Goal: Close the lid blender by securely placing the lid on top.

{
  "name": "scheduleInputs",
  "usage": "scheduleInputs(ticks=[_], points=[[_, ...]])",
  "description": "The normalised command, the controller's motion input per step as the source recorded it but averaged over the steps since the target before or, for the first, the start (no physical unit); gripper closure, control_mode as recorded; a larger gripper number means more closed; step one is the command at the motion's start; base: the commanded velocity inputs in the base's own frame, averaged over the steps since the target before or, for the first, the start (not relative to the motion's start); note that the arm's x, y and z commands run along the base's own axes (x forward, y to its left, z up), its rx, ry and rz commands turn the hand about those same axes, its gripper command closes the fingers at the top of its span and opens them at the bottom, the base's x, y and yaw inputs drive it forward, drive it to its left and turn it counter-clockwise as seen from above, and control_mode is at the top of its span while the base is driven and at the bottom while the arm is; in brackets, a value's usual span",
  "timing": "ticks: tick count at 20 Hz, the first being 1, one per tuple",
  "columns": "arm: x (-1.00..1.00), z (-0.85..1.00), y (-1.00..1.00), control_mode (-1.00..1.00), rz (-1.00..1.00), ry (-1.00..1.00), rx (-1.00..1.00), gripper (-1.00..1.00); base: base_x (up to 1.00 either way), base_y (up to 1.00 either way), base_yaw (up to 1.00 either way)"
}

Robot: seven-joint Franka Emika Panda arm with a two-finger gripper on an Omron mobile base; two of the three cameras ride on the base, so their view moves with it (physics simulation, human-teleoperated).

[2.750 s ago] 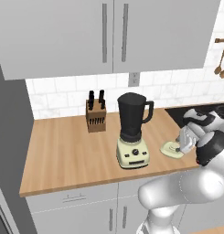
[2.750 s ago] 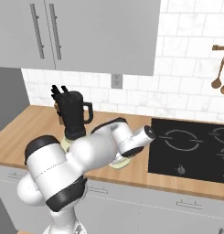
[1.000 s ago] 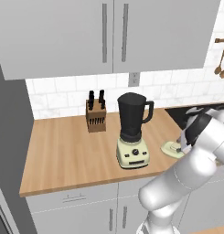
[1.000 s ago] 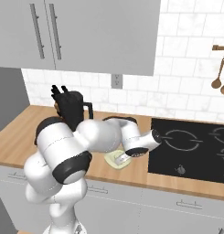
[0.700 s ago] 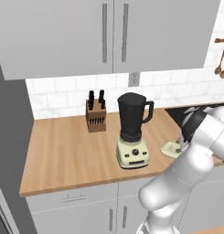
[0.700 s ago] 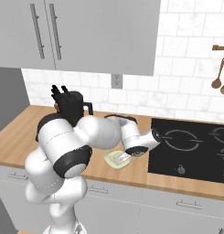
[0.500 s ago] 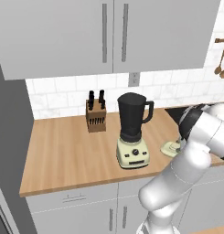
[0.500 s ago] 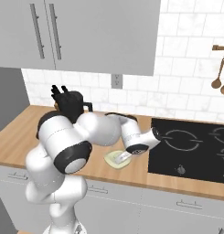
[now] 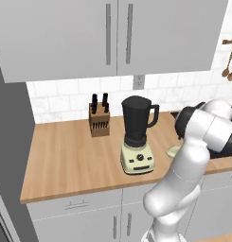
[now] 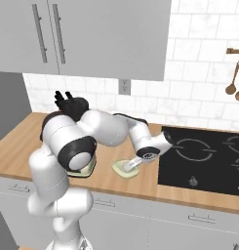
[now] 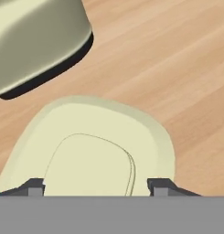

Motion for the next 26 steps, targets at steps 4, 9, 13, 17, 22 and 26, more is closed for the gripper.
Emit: scheduleInputs(ticks=[4,9,13,17,22,26], points=[[-0.09,0.03,0.00,-1.00,0.00,-0.03,0.00,1.00,0.00,0.00,0.00],[-0.59,0.69,0.00,-1.00,0.00,-0.35,0.00,1.00,0.00,0.00,0.00],[-0.73,1.00,0.00,-1.00,0.00,-0.44,0.00,1.00,0.00,0.00,0.00],[-0.55,1.00,0.00,-1.00,-0.03,-0.44,0.00,1.00,0.00,0.00,0.00],[-0.24,1.00,0.10,-1.00,-0.11,-0.38,0.00,1.00,0.00,0.00,0.00],[-0.10,1.00,0.15,-1.00,-0.17,-0.29,0.01,1.00,0.00,0.00,0.00]])
